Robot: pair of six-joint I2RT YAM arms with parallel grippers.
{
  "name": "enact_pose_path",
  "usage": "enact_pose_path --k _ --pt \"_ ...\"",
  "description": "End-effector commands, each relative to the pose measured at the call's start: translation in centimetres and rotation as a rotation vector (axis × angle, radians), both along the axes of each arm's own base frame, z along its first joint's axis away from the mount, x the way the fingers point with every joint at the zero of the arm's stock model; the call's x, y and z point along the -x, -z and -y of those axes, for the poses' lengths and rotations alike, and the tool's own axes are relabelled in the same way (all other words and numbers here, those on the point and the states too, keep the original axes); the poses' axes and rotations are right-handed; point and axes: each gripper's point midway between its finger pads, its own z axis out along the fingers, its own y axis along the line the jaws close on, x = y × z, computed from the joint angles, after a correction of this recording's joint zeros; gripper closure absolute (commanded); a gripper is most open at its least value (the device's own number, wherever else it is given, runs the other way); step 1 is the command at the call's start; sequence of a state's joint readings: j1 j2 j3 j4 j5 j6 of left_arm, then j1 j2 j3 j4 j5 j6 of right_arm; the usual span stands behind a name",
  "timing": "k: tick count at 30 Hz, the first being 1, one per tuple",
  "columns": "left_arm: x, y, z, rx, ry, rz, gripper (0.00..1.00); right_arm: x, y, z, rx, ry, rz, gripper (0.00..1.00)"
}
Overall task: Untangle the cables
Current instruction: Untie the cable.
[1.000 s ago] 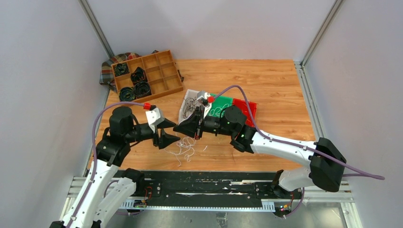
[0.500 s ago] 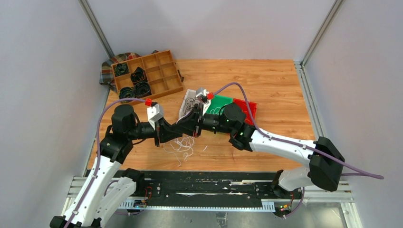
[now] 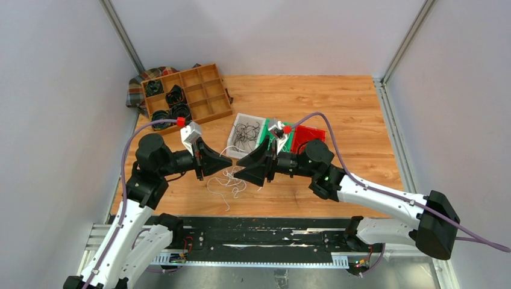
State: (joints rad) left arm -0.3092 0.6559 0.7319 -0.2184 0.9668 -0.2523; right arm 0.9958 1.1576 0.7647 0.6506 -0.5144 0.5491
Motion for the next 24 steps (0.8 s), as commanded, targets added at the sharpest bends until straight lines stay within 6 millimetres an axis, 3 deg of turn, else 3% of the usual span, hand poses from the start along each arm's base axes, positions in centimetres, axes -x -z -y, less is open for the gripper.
enact_pose_path --k 1,5,13,21,24 --pt "-0.8 -2.1 0.5 0.084 -0.032 -0.039 0.99 0.4 0.2 0.2 0.012 -0.028 0.02 0.47" --pt "-0.8 -2.9 0.7 0.114 -0.022 -0.075 0.99 0.3 0.1 -1.1 0.006 -0.067 0.016 0.49" --pt "-0.3 -3.6 1.0 0.143 0.012 -0.124 0.99 -0.8 0.0 -3.8 -0.025 -0.082 0.013 0.62" --pt "0.0 -3.4 1.1 0.141 0.03 -0.146 0.99 -2.7 -1.1 -3.9 -0.157 0.023 -0.04 0.68" --pt "-0.1 -3.6 1.1 0.142 0.024 -0.139 0.99 -3.1 -0.8 -3.7 -0.196 0.047 -0.078 0.76"
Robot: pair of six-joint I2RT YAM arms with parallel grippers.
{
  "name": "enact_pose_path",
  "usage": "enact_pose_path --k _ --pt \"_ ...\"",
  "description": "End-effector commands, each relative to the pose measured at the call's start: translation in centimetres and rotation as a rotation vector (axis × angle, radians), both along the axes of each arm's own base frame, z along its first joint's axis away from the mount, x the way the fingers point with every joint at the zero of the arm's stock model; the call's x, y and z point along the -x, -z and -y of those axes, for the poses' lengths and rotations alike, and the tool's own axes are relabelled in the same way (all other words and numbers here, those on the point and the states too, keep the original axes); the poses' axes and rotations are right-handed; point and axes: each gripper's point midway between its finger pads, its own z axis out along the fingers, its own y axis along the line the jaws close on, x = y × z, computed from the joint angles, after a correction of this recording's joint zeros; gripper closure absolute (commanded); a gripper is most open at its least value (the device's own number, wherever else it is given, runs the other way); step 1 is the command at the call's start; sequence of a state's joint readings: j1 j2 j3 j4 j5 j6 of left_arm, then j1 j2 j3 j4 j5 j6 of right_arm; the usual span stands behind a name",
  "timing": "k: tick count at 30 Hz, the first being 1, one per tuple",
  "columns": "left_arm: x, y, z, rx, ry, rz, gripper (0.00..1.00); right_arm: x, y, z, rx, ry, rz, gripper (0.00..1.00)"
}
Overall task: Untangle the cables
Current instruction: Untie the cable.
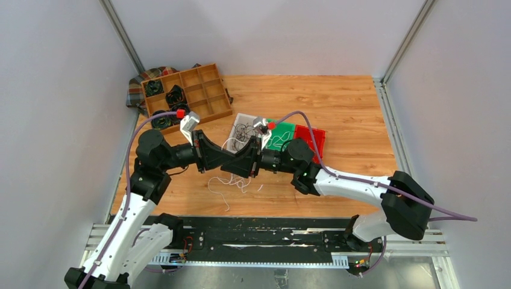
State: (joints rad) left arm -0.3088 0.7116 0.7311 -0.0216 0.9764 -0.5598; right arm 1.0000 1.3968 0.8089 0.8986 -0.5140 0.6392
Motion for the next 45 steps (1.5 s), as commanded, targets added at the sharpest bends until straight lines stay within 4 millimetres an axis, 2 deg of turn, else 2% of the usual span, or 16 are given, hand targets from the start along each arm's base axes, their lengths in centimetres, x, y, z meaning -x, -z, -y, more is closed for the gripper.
enact_pose_path --k 1,6,10,14,20,30,31,34,36,38,41,45 --pt "0.6 -1.2 0.1 0.014 0.024 0.028 0.99 -1.0 -2.3 0.5 -0.149 0.073 -0.031 0.8" --pt "0.3 -2.9 0.1 0.026 0.013 0.08 0.99 -0.6 1.0 1.2 -0.085 0.077 -0.088 0.92" --pt "-0.3 -6.1 0.1 0.043 -0.004 0.155 0.99 -0.4 5.4 2.2 0.038 0.121 -0.113 0.97" --pt "-0.7 -9.3 0.1 0.062 -0.017 0.229 0.99 -0.4 7.8 3.0 0.097 0.154 -0.109 0.97" --pt "-1.0 -13.0 0.0 0.087 -0.035 0.3 0.99 0.0 9.8 3.4 0.163 0.158 -0.088 0.92" --pt "-0.2 -15.1 -0.3 0.084 -0.039 0.381 0.99 0.6 11.9 4.7 0.257 0.165 -0.078 0.78" --pt "-0.2 -15.3 -0.3 0.085 -0.038 0.387 0.99 0.6 11.9 4.9 0.261 0.173 -0.071 0.77" --pt "0.1 -15.6 -0.4 0.086 -0.032 0.397 0.99 0.2 9.6 5.4 0.225 0.207 -0.028 0.73" --pt "0.1 -15.6 -0.4 0.082 -0.032 0.407 0.99 -0.1 7.3 5.9 0.189 0.239 0.003 0.69" --pt "0.3 -15.7 -0.4 0.08 -0.029 0.411 0.99 -0.2 4.5 6.3 0.14 0.259 0.038 0.59" --pt "0.5 -15.7 -0.4 0.077 -0.022 0.415 0.99 0.1 0.8 6.6 0.078 0.268 0.091 0.5" --pt "0.6 -15.8 -0.5 0.075 -0.022 0.422 0.99 0.2 -1.1 6.2 0.076 0.269 0.143 0.42"
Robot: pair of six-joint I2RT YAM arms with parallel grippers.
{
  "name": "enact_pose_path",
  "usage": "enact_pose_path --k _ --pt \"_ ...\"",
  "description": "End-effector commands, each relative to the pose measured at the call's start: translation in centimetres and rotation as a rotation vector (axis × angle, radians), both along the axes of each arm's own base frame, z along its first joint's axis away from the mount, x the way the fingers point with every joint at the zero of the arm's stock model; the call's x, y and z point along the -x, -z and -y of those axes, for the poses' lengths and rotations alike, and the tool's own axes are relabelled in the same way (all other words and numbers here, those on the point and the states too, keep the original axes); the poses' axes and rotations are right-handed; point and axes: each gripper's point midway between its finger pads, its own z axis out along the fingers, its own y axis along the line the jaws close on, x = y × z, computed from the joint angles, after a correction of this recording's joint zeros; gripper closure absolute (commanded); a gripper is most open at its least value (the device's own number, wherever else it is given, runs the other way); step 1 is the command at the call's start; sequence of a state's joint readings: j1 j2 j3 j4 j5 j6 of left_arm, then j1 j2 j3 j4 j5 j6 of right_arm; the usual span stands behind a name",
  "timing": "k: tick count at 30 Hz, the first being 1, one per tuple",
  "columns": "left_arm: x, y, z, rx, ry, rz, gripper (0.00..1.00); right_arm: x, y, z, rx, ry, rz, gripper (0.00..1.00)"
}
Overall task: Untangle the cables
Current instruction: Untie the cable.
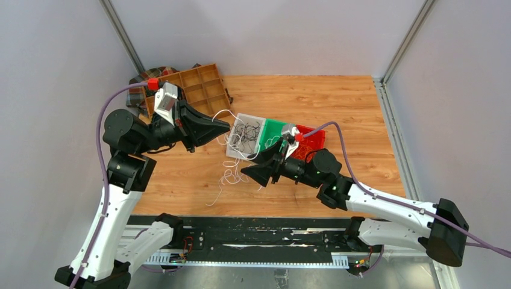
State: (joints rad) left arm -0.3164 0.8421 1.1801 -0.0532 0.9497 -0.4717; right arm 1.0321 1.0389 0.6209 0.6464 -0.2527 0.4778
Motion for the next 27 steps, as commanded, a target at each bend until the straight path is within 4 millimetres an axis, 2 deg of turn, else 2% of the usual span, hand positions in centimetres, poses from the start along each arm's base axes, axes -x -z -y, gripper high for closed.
enact_pose_path --k 1,5,10,16,23,27 --pt "0.8 -1.6 -0.3 0.009 0.002 0.068 0.99 -0.1 -2.2 -0.5 0.012 0.018 0.075 0.42" --pt "0.9 -1.7 -0.3 0.013 0.001 0.067 0.99 -0.2 -3.2 -1.6 -0.014 0.003 0.087 0.42" --pt "1.1 -2.2 -0.4 0.016 0.002 0.077 0.99 -0.6 -3.8 -3.1 -0.018 -0.001 0.088 0.53" --pt "1.3 -2.1 -0.4 0.014 0.005 0.08 0.99 -1.0 -4.8 -3.6 -0.064 0.013 0.09 0.43" --pt "1.0 -1.8 -0.4 0.007 -0.005 0.089 0.99 -0.8 -5.7 -4.7 -0.134 -0.002 0.059 0.41" --pt "1.0 -1.8 -0.5 -0.002 -0.012 0.101 0.99 0.0 -5.8 -4.9 -0.176 -0.034 0.062 0.38"
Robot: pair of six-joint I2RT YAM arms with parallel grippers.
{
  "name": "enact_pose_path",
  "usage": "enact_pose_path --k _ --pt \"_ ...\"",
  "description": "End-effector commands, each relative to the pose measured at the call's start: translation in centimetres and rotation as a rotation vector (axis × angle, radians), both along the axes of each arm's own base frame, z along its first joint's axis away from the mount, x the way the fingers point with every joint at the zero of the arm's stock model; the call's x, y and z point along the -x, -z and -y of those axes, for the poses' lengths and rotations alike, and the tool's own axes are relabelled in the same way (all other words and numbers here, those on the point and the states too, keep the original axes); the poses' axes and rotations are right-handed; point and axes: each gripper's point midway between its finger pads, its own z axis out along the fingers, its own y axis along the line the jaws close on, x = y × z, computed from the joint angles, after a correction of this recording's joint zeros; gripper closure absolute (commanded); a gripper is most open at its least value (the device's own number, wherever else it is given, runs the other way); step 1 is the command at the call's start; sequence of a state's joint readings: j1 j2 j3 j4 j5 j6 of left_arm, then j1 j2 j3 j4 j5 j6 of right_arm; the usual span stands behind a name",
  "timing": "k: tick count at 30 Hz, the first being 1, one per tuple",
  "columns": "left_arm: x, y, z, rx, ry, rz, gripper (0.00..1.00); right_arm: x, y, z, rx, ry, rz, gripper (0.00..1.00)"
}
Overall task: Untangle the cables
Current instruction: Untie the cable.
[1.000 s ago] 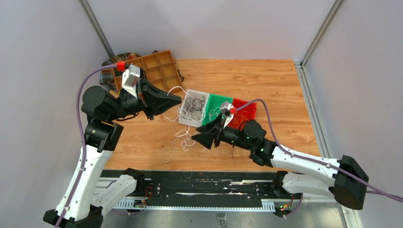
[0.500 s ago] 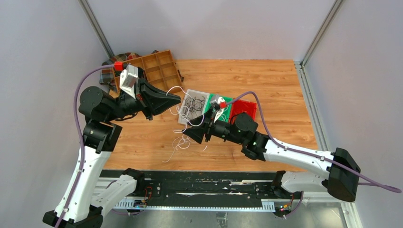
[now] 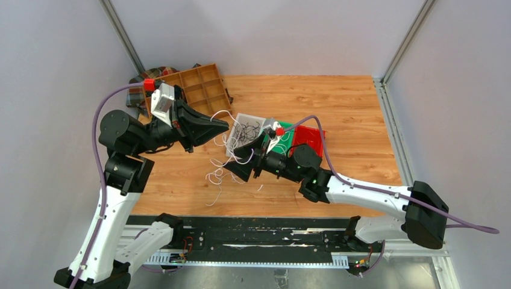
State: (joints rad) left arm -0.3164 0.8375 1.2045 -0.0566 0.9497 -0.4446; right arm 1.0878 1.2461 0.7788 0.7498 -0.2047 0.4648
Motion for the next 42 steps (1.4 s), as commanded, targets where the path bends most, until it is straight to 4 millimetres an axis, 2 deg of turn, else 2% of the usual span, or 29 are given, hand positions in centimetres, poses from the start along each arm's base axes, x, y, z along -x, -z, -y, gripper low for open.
enact_pose_path --k 1,6,12,16,18,20,24,26,34,38,42 --pt "0.6 -0.9 -0.4 -0.005 -0.009 0.056 0.99 1.3 -3.3 -0.1 -0.131 -0.036 0.031 0.36" --pt "0.9 -1.3 -0.5 -0.013 -0.009 0.077 0.99 1.7 -2.6 0.7 -0.134 -0.03 0.021 0.28" --pt "1.1 -1.7 -0.5 -0.003 -0.005 0.075 0.99 1.9 -3.6 0.1 -0.173 -0.053 0.024 0.26" --pt "1.2 -1.9 -0.5 -0.001 -0.003 0.075 0.99 0.9 -4.3 -0.1 -0.207 -0.009 0.0 0.26" --pt "1.2 -1.9 -0.5 -0.001 -0.005 0.074 0.99 0.3 -4.5 0.0 -0.224 0.025 -0.013 0.36" --pt "1.3 -2.0 -0.5 0.0 -0.006 0.074 0.99 -0.2 -4.2 0.0 -0.215 0.048 -0.027 0.53" --pt "1.6 -3.1 -0.8 0.005 -0.022 0.104 0.99 -0.2 -1.8 0.5 -0.143 0.067 -0.06 0.87" --pt "1.5 -3.9 -1.1 0.0 -0.053 0.132 0.99 0.1 -0.6 1.2 -0.12 0.067 -0.072 0.98" --pt "1.1 -7.1 -2.5 -0.028 -0.181 0.25 0.99 1.7 3.6 5.7 0.06 0.1 -0.081 0.99" --pt "1.0 -7.7 -2.9 -0.045 -0.208 0.268 0.99 1.8 3.9 7.9 0.108 0.145 -0.062 0.99" --pt "1.7 -6.5 -2.3 -0.062 -0.141 0.22 0.99 1.4 3.3 9.2 0.127 0.182 -0.041 0.99"
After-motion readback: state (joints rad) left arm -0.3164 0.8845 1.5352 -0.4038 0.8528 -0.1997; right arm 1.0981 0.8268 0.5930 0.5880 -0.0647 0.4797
